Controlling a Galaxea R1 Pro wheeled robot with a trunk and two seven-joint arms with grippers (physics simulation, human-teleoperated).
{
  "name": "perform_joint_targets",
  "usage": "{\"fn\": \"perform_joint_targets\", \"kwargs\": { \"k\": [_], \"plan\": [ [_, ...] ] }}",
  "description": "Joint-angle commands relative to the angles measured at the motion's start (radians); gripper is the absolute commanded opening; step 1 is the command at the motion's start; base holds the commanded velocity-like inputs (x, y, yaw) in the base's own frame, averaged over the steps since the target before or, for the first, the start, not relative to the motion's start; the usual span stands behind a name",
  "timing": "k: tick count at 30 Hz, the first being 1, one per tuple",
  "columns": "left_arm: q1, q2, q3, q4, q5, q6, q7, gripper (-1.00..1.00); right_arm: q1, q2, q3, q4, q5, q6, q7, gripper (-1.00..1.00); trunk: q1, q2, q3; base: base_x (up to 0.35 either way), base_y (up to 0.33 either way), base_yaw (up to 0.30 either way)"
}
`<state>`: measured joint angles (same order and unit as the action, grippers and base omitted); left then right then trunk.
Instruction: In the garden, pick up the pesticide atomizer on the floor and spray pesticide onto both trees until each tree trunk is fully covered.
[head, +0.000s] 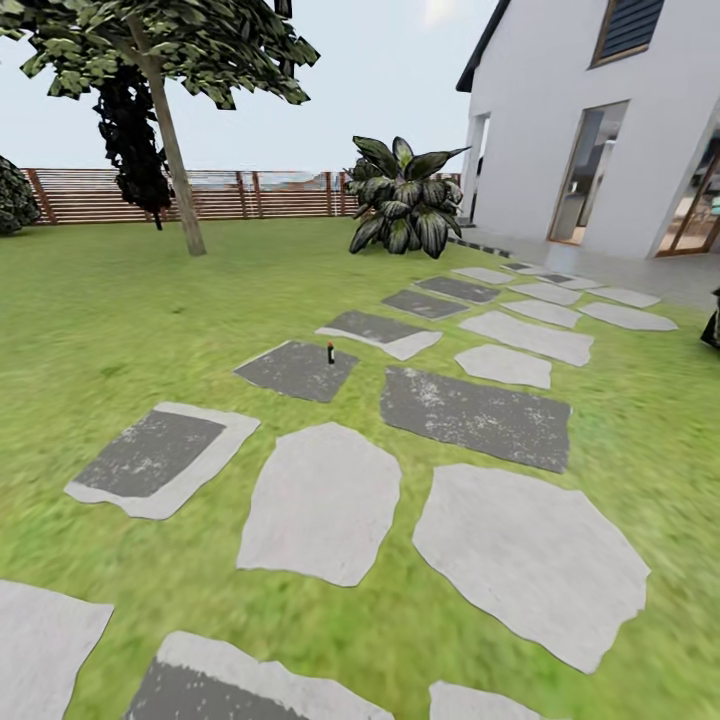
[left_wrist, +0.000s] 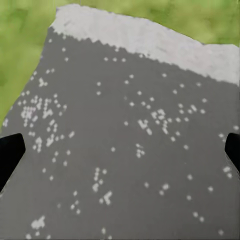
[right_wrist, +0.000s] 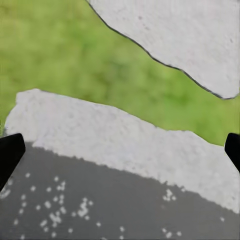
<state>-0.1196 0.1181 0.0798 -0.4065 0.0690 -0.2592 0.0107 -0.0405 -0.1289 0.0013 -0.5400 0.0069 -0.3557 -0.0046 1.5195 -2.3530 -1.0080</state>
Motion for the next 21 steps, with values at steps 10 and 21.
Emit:
{"fn": "perform_joint_targets", "kwargs": {
  "k": [10, 21],
  "plan": [
    [0.000, 0.000, 0.000, 0.000, 0.000, 0.000, 0.000, 1.00, 0.000, 0.000, -0.001, 0.000, 0.000, 0.001, 0.000, 1.00, 0.000, 0.000, 0.000, 0.331, 0.105, 0.000],
    [0.000, 0.000, 0.000, 0.000, 0.000, 0.000, 0.000, 1.00, 0.000, 0.000, -0.001, -0.001, -0.001, 0.000, 0.000, 1.00, 0.000, 0.000, 0.000, 0.331, 0.105, 0.000]
  ]
}}
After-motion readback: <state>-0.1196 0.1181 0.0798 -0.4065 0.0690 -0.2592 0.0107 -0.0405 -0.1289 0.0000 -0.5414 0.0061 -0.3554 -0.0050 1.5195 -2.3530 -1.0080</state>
